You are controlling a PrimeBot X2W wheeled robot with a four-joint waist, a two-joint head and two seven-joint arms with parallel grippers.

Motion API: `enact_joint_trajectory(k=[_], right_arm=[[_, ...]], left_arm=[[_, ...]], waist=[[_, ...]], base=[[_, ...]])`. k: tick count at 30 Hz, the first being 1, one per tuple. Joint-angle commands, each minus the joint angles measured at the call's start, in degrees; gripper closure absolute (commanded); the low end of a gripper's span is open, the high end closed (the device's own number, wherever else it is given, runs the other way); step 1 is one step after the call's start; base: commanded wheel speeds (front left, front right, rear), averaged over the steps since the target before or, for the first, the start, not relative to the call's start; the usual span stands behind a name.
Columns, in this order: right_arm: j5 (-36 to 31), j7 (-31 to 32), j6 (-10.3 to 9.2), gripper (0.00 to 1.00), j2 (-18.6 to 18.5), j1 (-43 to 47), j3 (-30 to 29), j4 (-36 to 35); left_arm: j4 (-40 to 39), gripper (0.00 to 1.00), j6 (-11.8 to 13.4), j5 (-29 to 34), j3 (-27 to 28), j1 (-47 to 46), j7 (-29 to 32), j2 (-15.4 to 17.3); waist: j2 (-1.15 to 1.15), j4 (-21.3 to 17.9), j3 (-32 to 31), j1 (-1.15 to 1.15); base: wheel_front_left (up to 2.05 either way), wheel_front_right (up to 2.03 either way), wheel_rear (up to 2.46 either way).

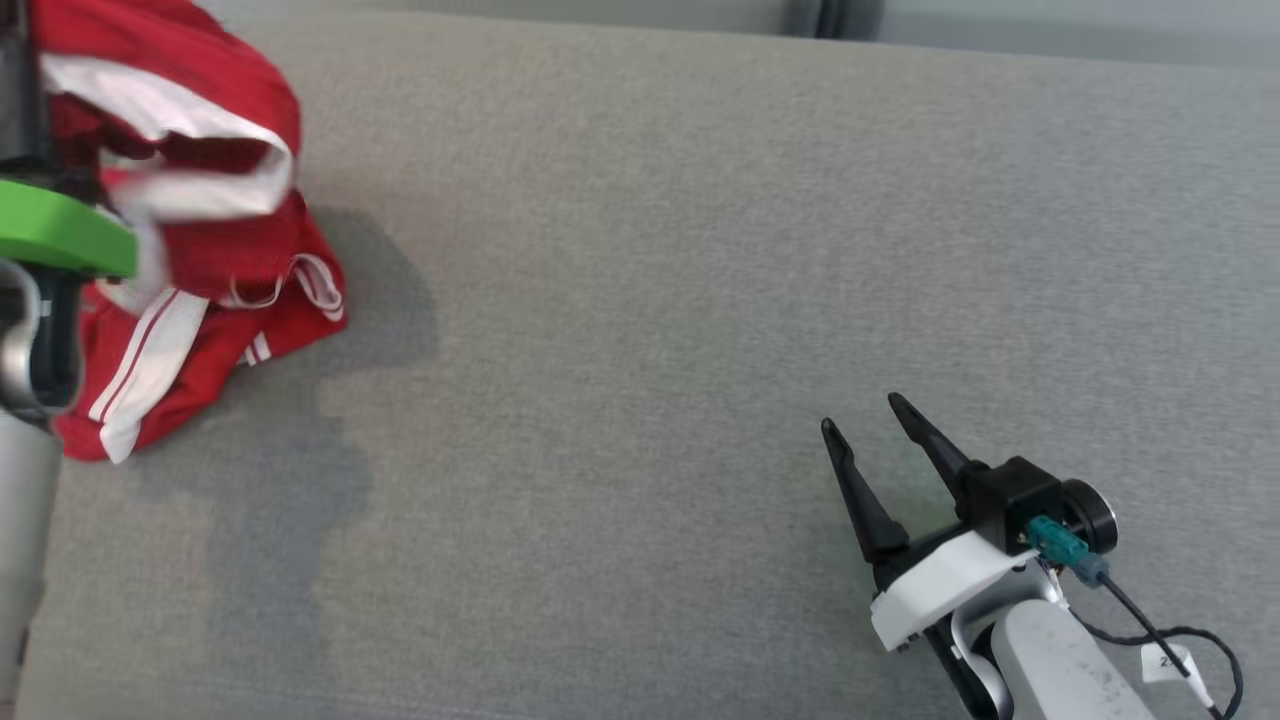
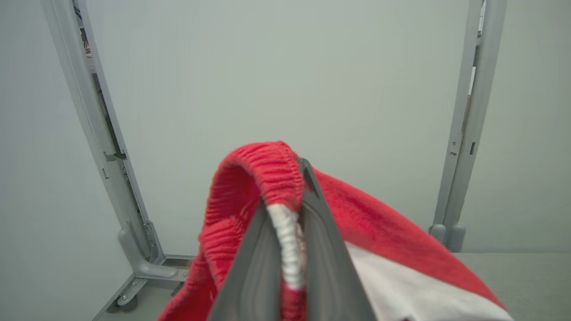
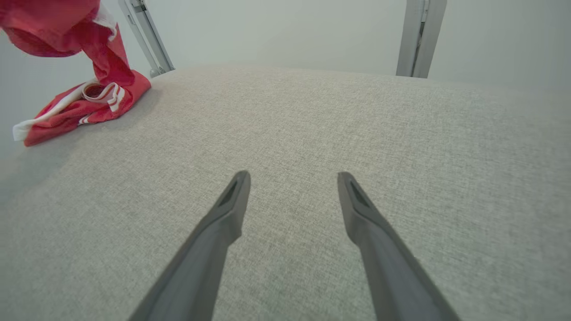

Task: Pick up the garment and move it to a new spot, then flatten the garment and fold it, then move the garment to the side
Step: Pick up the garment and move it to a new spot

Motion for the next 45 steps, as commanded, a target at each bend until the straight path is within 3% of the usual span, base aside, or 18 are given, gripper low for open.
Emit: enact_joint_trajectory(k=[1,8,16,23,24,25,26,31,45], right_arm=[[0.45,-0.02,-0.1,0.0,-0.21,1.29,-0.11,-0.16],[1.61,-0.03,-0.1,0.0,-0.21,3.5,0.6,-0.94],[2.28,-0.03,-0.1,0.0,-0.21,4.6,0.79,-1.49],[2.69,-0.03,-0.1,0.0,-0.2,4.54,0.66,-1.74],[2.64,-0.03,-0.1,0.0,-0.2,4.68,0.46,-1.87],[2.65,-0.03,-0.1,0.0,-0.2,4.76,0.3,-1.89],[2.63,-0.03,-0.1,0.0,-0.2,4.85,0.08,-1.93],[2.38,-0.02,-0.09,0.0,-0.2,5.12,-0.97,-1.74],[1.76,-0.02,-0.09,0.0,-0.21,7.05,-1.92,-0.89]], left_arm=[[-2.06,1.0,-0.1,1.11,-0.32,1.05,-0.16,-1.26],[-10.14,1.0,-0.27,2.4,-4.44,1.2,-0.09,-7.79],[-11.88,1.0,0.1,-0.9,-9.41,-0.22,0.0,-20.73],[-7.8,1.0,1.32,0.08,-10.03,3.7,-0.11,-24.15],[-6.57,0.91,1.51,0.21,-9.47,5.43,-0.13,-24.22],[-5.77,0.64,1.72,0.34,-8.79,6.73,-0.15,-24.17],[-4.82,0.0,1.79,1.0,-8.09,8.54,-0.15,-24.02],[-1.78,0.0,2.6,4.84,-3.85,17.96,-0.16,-22.87],[-0.75,0.0,0.2,14.09,13.06,36.75,-0.1,-23.26]], waist=[[0.0,-4.64,-3.99,0.0],[0.0,-11.76,-6.3,0.0],[0.0,-18.69,-5.77,0.0],[0.0,-21.33,-4.85,0.0],[0.0,-21.38,-4.74,0.0],[0.0,-21.36,-4.72,0.0],[0.0,-21.26,-4.68,0.0],[0.0,-19.98,-4.9,0.0],[0.0,-15.29,-9.38,0.0]], base=[[0.0,0.0,0.0],[0.0,0.0,0.0],[0.0,0.0,0.0],[0.0,0.0,0.0],[0.0,0.0,0.0],[0.0,0.0,0.0],[0.0,0.0,0.0],[0.0,0.0,0.0],[0.0,0.0,0.0]])
